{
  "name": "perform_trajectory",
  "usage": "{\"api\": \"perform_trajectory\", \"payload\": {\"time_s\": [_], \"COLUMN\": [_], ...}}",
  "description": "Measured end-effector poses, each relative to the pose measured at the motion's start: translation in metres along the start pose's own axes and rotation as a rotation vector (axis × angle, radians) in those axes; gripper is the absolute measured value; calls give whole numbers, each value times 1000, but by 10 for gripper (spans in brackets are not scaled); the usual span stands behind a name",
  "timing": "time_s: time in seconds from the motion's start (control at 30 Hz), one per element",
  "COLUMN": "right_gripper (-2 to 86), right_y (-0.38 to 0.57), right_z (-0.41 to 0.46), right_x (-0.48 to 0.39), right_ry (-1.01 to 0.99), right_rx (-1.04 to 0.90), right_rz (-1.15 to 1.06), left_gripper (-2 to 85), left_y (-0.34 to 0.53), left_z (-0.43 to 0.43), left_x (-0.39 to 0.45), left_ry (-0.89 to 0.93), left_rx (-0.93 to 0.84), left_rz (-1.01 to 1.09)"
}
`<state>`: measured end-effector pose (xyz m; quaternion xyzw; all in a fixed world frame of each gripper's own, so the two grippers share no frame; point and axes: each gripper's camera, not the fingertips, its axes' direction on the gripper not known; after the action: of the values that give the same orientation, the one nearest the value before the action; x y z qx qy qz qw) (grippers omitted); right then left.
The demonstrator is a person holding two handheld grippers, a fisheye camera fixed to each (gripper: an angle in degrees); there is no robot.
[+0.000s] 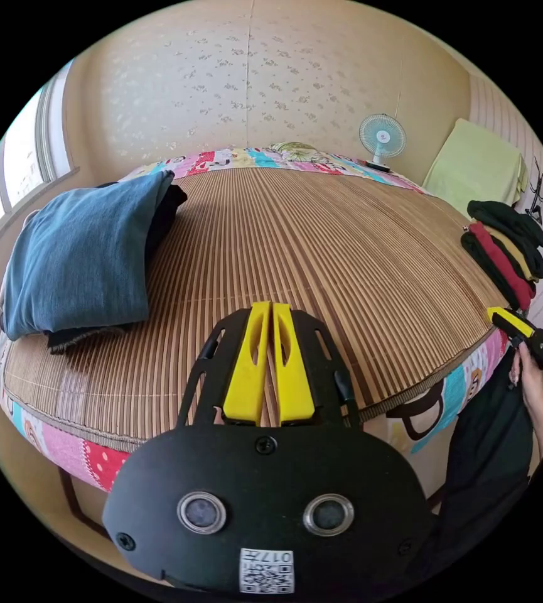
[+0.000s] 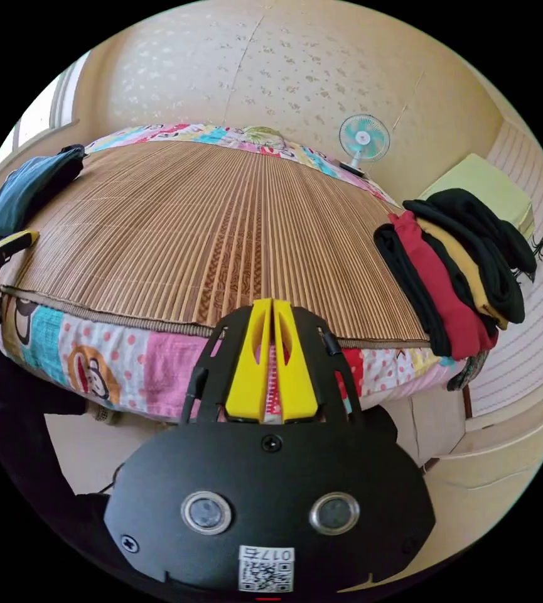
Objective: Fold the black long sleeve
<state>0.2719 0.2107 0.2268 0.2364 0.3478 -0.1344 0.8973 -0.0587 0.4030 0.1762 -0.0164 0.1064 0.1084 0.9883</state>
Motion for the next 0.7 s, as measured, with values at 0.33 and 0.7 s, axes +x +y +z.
{"api": "perform_trajectory", "payload": {"time_s": [0.33, 0.7], "right_gripper": [6, 53], "right_y": [-36, -190], "right_z": [4, -174], "right_x": [202, 389], "right_ry": [-940, -51], "right_rx": [-505, -7], "right_rz": [238, 475], "left_gripper": [-10, -7], "left_y": [17, 34], "left_z": [10, 15], "left_x": [-9, -9], "left_ry": [-24, -119], "left_rx": [9, 36], "left_rz": [9, 31]}}
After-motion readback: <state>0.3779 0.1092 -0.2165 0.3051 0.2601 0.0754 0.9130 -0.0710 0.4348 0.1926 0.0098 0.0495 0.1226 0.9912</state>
